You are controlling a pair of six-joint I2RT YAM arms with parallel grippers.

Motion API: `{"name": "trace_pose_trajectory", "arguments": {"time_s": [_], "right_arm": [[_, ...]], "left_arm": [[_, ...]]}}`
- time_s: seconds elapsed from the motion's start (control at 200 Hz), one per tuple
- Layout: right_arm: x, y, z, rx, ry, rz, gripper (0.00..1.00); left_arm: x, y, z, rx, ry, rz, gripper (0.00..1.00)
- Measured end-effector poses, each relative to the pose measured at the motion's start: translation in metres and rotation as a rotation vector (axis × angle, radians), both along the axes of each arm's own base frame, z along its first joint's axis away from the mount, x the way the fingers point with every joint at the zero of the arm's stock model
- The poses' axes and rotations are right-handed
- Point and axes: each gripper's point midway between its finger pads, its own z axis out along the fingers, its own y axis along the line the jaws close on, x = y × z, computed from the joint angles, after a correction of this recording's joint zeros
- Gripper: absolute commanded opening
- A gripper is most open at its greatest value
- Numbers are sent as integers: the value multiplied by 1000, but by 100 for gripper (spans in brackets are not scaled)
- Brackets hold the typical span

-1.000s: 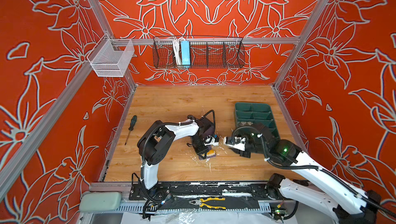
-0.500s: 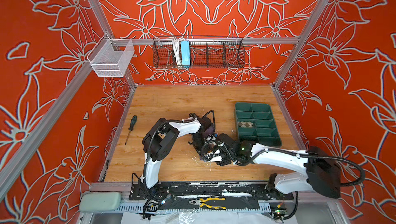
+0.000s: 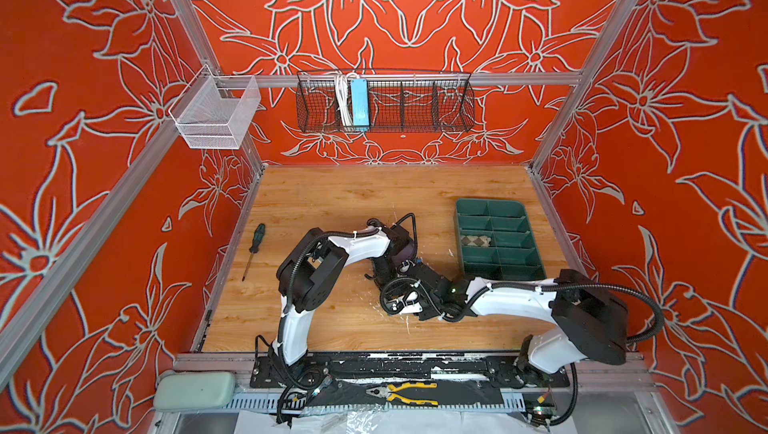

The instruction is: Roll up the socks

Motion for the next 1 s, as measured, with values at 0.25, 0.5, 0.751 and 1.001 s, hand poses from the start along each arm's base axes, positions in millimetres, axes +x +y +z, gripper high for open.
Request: {"name": "trace_pose_trajectory", "arguments": {"time_s": [0.25, 0.5, 0.751, 1.001], "right_arm": [[6, 2, 3, 27, -77, 5, 46], [10, 6, -1, 23, -100, 19, 19], [5, 2, -2, -35, -47, 8, 0], [-10, -9, 0, -122, 89, -44, 0]], "left_arm": [[1, 1, 0, -3, 0, -1, 0], [1, 3, 0, 1, -1, -6, 0], [8, 6, 7, 11, -73, -1, 19], [31, 25, 60, -38, -402, 47, 30]]}}
